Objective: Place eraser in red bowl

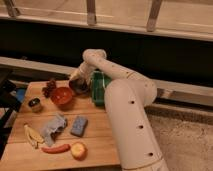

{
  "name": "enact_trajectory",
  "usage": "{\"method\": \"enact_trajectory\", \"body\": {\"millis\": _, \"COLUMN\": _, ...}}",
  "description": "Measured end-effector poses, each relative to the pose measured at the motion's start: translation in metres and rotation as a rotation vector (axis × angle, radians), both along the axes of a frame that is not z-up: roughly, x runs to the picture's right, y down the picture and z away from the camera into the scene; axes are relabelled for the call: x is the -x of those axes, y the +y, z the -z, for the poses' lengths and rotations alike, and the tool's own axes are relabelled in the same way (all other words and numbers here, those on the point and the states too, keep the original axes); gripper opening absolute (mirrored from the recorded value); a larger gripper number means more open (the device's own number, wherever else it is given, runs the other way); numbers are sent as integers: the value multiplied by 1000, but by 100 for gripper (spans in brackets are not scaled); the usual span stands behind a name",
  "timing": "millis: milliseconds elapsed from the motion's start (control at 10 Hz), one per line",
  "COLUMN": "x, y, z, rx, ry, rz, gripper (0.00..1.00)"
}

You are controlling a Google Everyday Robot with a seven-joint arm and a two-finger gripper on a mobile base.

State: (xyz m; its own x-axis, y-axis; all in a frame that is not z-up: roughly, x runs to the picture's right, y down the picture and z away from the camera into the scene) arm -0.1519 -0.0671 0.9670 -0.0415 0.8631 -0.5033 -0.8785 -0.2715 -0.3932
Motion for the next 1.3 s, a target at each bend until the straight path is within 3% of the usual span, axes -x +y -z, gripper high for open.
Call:
{"method": "enact_trajectory", "body": {"millis": 700, "x": 8, "y": 22, "z": -21, "rx": 13, "ry": 33, "rz": 24, "gripper": 71}}
{"method": "enact_trajectory", "body": {"millis": 1300, "x": 13, "y": 30, "z": -26, "rx": 19, "ry": 31, "rz": 33, "gripper": 14}}
